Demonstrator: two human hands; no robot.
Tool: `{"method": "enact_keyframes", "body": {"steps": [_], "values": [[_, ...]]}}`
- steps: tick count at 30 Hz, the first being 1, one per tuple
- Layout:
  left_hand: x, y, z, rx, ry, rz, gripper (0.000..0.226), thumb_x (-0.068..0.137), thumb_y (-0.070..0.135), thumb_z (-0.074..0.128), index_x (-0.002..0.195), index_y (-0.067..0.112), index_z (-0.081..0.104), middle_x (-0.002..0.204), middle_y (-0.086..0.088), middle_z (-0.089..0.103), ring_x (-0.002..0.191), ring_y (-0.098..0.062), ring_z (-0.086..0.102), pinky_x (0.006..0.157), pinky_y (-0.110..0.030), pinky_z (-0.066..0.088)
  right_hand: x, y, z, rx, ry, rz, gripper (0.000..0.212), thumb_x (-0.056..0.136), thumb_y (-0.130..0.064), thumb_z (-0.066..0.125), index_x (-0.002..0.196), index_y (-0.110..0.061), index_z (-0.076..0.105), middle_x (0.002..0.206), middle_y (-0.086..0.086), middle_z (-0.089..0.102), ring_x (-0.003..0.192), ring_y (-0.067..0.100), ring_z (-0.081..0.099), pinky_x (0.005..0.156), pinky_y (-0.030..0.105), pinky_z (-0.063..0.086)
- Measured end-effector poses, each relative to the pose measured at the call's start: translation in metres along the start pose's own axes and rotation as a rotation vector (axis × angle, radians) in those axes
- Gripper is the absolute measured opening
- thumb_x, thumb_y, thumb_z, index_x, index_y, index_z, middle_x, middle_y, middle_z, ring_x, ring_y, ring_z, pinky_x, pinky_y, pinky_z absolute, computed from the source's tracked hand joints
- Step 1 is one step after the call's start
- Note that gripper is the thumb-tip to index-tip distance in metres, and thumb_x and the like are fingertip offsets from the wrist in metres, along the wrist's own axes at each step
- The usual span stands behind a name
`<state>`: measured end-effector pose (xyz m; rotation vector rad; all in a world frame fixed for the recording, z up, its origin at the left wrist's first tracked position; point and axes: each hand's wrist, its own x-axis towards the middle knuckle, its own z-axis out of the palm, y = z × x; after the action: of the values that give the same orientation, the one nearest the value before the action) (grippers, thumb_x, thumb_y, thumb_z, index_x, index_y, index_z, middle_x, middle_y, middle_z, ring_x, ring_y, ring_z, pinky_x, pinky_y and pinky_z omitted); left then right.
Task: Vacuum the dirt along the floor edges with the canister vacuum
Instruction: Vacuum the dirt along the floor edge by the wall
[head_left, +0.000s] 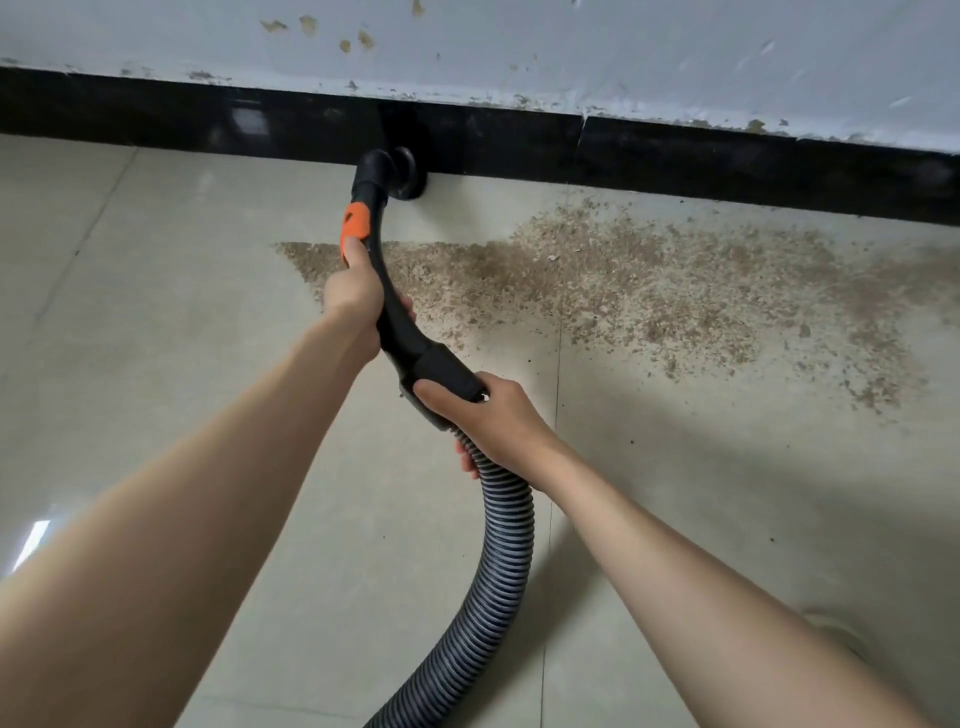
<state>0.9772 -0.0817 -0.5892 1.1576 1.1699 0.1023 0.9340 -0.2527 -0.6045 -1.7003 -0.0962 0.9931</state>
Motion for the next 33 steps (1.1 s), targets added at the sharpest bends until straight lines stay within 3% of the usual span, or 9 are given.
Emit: {"method": "enact_keyframes", "body": {"steps": [3,7,10,17,22,27,31,33], "values": [[-0.011,-0.015,0.019,0.021,-0.035,0.004,0.054,0.096,0.059,0.037,0.085,0.009,0.05,0.045,-0.003,0.05,0.035,-0.017,0.049,0.046,-0.025,0.045,-0.014,0.013,-0.014,0.0,0.052,0.014,0.042,0.075,-0.052,0.075,0.08,-0.014,0.056,0.053,-0.002,0.058,0.043,0.015,0.055,0.043,0.026,0.047],[-0.027,-0.031,0.051,0.113,-0.104,-0.016,0.063,0.095,0.062,0.036,0.112,0.004,0.054,0.063,-0.007,0.055,0.033,-0.015,0.052,0.04,-0.023,0.046,-0.035,0.033,-0.035,0.056,0.138,0.025,0.04,0.079,-0.047,0.075,0.081,-0.013,0.054,0.053,0.0,0.058,0.042,0.017,0.053,0.043,0.026,0.046],[-0.038,-0.038,0.075,0.162,-0.17,-0.012,0.066,0.096,0.06,0.034,0.122,0.002,0.052,0.067,-0.008,0.056,0.041,-0.017,0.053,0.04,-0.022,0.045,-0.046,0.043,-0.047,0.106,0.196,0.024,0.038,0.084,-0.042,0.074,0.082,-0.01,0.053,0.051,0.001,0.057,0.04,0.017,0.052,0.042,0.026,0.045],[-0.051,-0.046,0.107,0.23,-0.253,0.004,0.064,0.095,0.06,0.035,0.125,0.004,0.048,0.066,-0.009,0.057,0.037,-0.017,0.054,0.04,-0.024,0.046,-0.057,0.053,-0.066,0.139,0.256,-0.009,0.038,0.086,-0.04,0.07,0.08,-0.008,0.05,0.047,0.006,0.055,0.035,0.017,0.047,0.041,0.023,0.041],[-0.055,-0.044,0.119,0.265,-0.311,0.003,0.069,0.095,0.061,0.036,0.13,0.002,0.045,0.062,-0.009,0.055,0.043,-0.021,0.054,0.049,-0.03,0.049,-0.06,0.053,-0.069,0.166,0.29,-0.024,0.037,0.088,-0.038,0.069,0.079,-0.008,0.049,0.047,0.006,0.054,0.034,0.017,0.047,0.04,0.022,0.042],[-0.051,-0.036,0.102,0.214,-0.289,0.017,0.074,0.094,0.061,0.04,0.126,-0.005,0.05,0.066,-0.01,0.056,0.038,-0.018,0.054,0.039,-0.023,0.045,-0.055,0.044,-0.058,0.146,0.273,-0.032,0.038,0.087,-0.039,0.071,0.081,-0.008,0.049,0.047,0.004,0.054,0.035,0.016,0.047,0.041,0.023,0.042],[-0.043,-0.025,0.067,0.142,-0.216,0.006,0.067,0.096,0.058,0.039,0.123,-0.002,0.05,0.068,-0.01,0.055,0.048,-0.02,0.054,0.045,-0.027,0.047,-0.047,0.03,-0.04,0.103,0.196,-0.008,0.039,0.084,-0.045,0.072,0.082,-0.011,0.052,0.049,-0.002,0.057,0.04,0.016,0.052,0.042,0.025,0.044],[-0.038,-0.017,0.047,0.083,-0.175,0.01,0.06,0.096,0.057,0.04,0.11,0.0,0.053,0.062,-0.009,0.053,0.045,-0.019,0.052,0.047,-0.027,0.047,-0.042,0.021,-0.027,0.064,0.154,-0.013,0.04,0.083,-0.047,0.073,0.082,-0.012,0.053,0.049,-0.003,0.058,0.04,0.015,0.053,0.042,0.024,0.044]]}}
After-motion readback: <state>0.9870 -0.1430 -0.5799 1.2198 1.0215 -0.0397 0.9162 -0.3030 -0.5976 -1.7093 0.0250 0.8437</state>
